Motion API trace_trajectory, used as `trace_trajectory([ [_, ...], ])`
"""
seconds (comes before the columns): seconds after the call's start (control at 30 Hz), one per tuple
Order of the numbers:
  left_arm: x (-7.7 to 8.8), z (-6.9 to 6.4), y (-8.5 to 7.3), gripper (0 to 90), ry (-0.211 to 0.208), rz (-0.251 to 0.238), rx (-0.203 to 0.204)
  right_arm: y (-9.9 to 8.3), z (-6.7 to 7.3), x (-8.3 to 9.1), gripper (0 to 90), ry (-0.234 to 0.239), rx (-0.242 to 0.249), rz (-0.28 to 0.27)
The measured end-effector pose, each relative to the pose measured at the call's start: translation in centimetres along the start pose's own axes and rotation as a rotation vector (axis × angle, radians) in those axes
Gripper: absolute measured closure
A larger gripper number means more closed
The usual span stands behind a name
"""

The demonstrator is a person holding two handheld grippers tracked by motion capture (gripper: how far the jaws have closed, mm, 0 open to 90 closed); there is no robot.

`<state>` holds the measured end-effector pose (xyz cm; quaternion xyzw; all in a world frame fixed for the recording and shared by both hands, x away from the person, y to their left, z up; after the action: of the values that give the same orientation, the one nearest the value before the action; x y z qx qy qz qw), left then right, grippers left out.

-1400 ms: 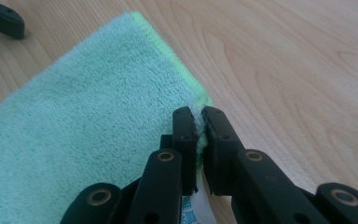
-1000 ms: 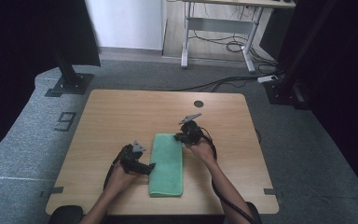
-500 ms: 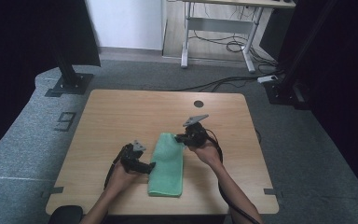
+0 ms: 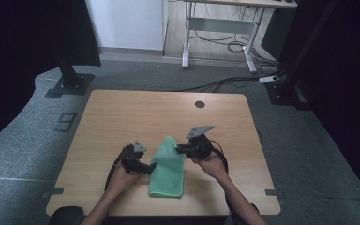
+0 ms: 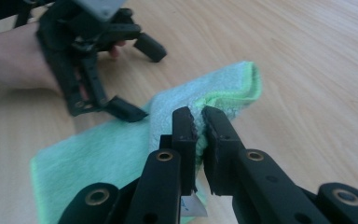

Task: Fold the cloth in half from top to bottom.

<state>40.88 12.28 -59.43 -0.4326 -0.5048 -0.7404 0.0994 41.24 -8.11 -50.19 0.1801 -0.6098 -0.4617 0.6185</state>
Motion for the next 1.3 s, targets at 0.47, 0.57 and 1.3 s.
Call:
trace_trajectory([
  [0.47,0.0,0.0,0.0,0.0,0.0,-0.001,0.002,-3.3,2.4,-0.4,82.3,0.051,0.005,0.016],
  [0.57,0.0,0.0,0.0,0.0,0.001,-0.003,0.007,-4.2,2.7,-0.7,82.2,0.058,0.002,0.018],
  [1.3,0.2,0.0,-0.1,0.0,-0.026,-0.005,-0.016,-7.8,4.0,-2.6,80.3,0.058,0.007,0.088],
])
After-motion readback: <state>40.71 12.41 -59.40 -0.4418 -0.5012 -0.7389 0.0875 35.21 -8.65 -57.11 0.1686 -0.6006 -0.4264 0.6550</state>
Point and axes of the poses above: each handheld gripper's, and its own axes: x roughly backward along the jaws, y roughly out of its top, z roughly to its left, the point moved 6 cm from there along -x, roughly forward along the jaws, and after that the axes turned 10 degrees about y, right-handed, at the moved point
